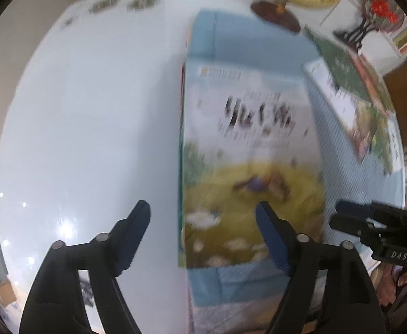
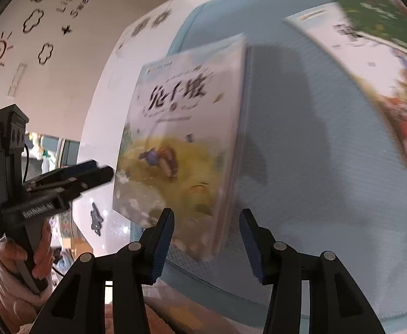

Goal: Organize books

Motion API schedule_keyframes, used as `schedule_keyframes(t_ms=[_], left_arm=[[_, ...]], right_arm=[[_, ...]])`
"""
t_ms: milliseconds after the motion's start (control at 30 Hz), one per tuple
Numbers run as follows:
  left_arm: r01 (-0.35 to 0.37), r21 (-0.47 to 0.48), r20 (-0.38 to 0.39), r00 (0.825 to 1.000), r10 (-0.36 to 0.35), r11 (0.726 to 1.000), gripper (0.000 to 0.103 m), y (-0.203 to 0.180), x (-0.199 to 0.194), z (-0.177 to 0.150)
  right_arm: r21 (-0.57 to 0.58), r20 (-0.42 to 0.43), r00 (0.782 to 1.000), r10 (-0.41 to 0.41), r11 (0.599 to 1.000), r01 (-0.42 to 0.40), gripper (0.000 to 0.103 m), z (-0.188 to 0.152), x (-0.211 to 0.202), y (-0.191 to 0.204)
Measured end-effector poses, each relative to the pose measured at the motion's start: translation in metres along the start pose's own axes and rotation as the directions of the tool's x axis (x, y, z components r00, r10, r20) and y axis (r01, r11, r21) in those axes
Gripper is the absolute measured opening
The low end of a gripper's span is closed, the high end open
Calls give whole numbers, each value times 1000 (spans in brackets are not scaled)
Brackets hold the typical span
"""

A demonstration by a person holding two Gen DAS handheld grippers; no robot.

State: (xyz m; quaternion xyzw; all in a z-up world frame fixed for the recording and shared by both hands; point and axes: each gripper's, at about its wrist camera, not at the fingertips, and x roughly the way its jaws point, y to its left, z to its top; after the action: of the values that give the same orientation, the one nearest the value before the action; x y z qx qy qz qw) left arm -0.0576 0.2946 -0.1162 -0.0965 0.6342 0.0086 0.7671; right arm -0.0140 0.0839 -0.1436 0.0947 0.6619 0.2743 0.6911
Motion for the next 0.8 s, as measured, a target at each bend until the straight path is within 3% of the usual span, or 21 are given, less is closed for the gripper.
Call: schedule_keyframes(t_ms=[233,333,500,600,800], left_arm=[[4,72,70,998,-9,997,78,-61,-6,58],[23,115,97,995,-35,993,78,-108,3,93],[139,79,143,978,-149,987,78,-172,32,153],[165,58,137,976,-171,985,78,-207,68,186],[154,14,85,984,-155,988,76,-242,130,215]], right_arm=[[127,160,985,-68,991,48,48,0,-92,-78],[148,256,958,-126,985,90,49,16,-142,-122],[172,360,910,-207,973,153,49,72,-194,-193],[165,376,903,-208,974,156,49,119,-195,-225],[167,326,931,-165,979,115,49,189,-153,-275]])
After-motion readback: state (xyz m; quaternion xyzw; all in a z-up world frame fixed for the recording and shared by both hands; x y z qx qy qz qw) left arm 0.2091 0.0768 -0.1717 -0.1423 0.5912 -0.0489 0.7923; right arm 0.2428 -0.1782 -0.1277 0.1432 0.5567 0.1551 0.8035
